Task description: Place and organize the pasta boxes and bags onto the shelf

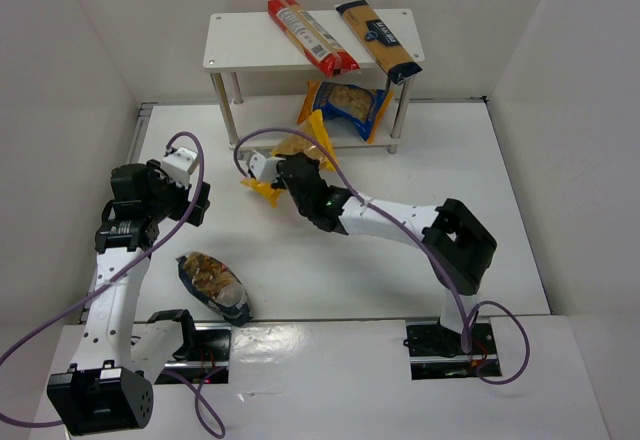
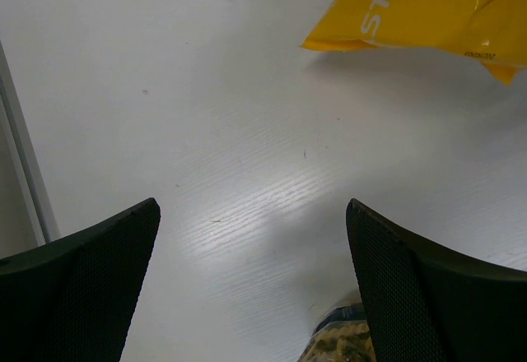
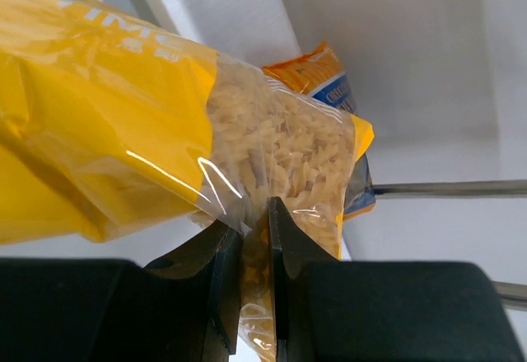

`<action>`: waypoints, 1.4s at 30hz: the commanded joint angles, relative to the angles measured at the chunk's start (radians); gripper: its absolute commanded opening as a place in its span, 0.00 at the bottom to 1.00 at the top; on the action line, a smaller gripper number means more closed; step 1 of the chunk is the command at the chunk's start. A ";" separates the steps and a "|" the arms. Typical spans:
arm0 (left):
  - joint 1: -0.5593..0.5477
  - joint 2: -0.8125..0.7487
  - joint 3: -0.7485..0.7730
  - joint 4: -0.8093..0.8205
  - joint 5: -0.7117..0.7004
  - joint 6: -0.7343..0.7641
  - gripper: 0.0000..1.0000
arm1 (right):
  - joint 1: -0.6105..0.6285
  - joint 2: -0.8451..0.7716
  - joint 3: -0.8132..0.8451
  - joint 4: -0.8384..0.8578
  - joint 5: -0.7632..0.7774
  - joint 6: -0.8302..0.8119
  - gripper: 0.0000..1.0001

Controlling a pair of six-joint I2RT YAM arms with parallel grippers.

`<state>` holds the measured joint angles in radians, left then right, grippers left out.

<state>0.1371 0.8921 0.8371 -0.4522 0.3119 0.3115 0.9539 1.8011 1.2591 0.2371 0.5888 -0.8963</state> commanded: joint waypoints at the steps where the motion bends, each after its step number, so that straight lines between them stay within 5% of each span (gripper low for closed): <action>1: 0.006 -0.016 0.003 0.010 0.015 0.001 0.99 | -0.056 -0.020 0.173 0.116 0.019 0.098 0.00; 8: 0.015 -0.016 0.003 0.010 0.006 0.001 0.99 | -0.118 0.010 0.241 0.085 -0.024 0.177 0.00; 29: 0.033 -0.025 0.003 0.001 0.006 0.001 0.99 | -0.147 0.164 0.204 0.456 0.009 -0.015 0.00; 42: 0.033 -0.025 0.003 0.001 0.006 0.001 0.99 | -0.165 0.193 0.281 0.452 0.055 0.072 0.00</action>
<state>0.1631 0.8810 0.8371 -0.4644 0.3111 0.3115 0.8089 2.0102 1.4277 0.4641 0.5842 -0.8700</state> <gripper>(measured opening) 0.992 0.215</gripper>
